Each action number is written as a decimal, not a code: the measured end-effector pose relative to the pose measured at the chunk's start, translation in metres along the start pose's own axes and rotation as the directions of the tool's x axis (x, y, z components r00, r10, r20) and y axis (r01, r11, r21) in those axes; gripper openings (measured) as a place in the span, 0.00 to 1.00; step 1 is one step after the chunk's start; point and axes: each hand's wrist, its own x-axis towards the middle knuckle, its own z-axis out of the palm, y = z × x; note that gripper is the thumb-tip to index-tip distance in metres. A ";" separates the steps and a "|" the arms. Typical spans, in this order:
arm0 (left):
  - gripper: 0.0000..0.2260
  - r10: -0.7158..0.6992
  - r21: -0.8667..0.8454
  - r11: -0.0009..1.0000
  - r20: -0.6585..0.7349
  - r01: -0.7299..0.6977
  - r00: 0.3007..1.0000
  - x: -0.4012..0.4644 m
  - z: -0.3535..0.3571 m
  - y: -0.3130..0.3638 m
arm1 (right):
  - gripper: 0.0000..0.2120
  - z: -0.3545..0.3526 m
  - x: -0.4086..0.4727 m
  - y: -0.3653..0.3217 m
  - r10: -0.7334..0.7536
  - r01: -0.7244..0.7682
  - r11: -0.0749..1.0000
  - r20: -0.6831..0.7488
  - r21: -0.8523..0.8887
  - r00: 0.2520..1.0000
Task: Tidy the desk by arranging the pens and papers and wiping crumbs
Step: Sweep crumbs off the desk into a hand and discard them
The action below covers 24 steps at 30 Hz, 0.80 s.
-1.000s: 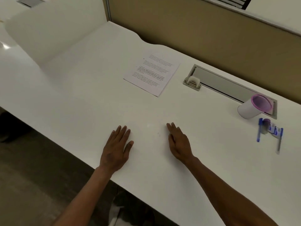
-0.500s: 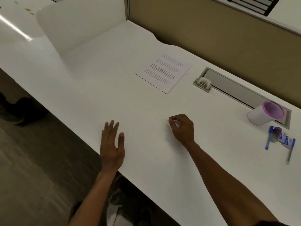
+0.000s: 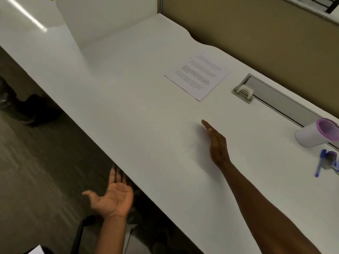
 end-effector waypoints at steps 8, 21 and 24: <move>0.38 -0.025 -0.086 0.996 -0.186 0.009 0.982 -0.022 0.009 -0.046 | 0.18 0.052 -0.059 0.005 -0.155 0.195 0.971 0.258 -0.138 0.954; 0.50 -0.061 0.015 0.998 0.338 0.059 0.939 -0.032 -0.023 -0.015 | 0.24 0.056 -0.058 0.011 -0.059 0.098 0.926 0.117 -0.364 0.991; 0.51 -0.147 -0.041 0.986 0.220 0.160 0.964 -0.042 -0.017 -0.001 | 0.23 0.078 -0.096 0.000 -0.088 0.148 0.945 0.208 -0.293 0.974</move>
